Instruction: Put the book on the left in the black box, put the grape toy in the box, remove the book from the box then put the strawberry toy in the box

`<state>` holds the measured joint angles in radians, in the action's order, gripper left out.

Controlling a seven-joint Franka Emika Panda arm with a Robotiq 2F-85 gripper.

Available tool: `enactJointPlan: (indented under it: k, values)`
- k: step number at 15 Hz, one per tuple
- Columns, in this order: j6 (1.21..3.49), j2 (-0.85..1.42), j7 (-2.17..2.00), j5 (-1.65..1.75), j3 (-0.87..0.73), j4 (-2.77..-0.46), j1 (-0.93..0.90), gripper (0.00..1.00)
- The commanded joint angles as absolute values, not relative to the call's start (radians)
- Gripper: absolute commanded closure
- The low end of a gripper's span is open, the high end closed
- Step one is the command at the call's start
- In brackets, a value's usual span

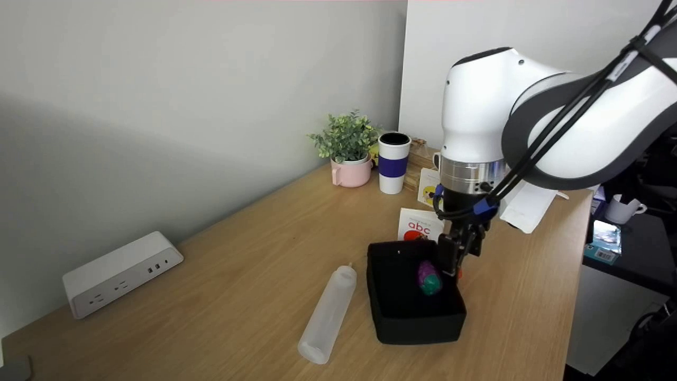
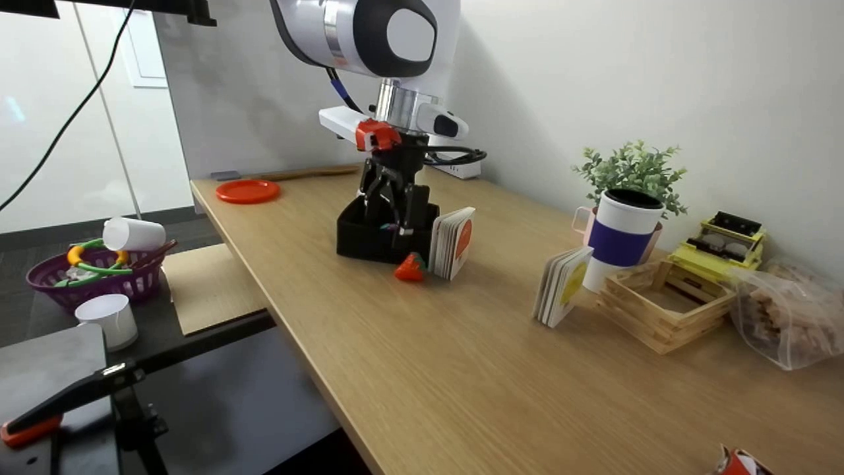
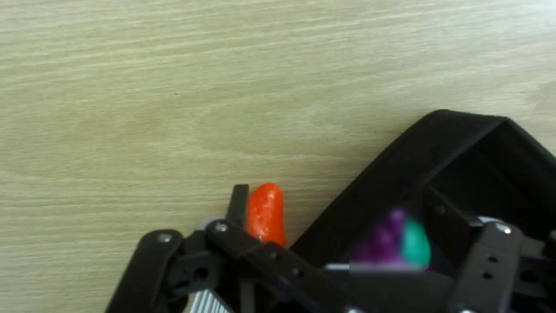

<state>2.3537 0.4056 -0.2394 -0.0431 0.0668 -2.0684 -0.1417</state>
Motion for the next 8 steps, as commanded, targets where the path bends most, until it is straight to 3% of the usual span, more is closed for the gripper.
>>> enactJointPlan:
  k: [1,8]
  values:
    - [2.343,0.359,-0.289,0.013,0.05,-2.084,-0.175,0.0]
    - [2.341,0.272,-0.326,0.081,0.044,-2.16,-0.167,0.0]
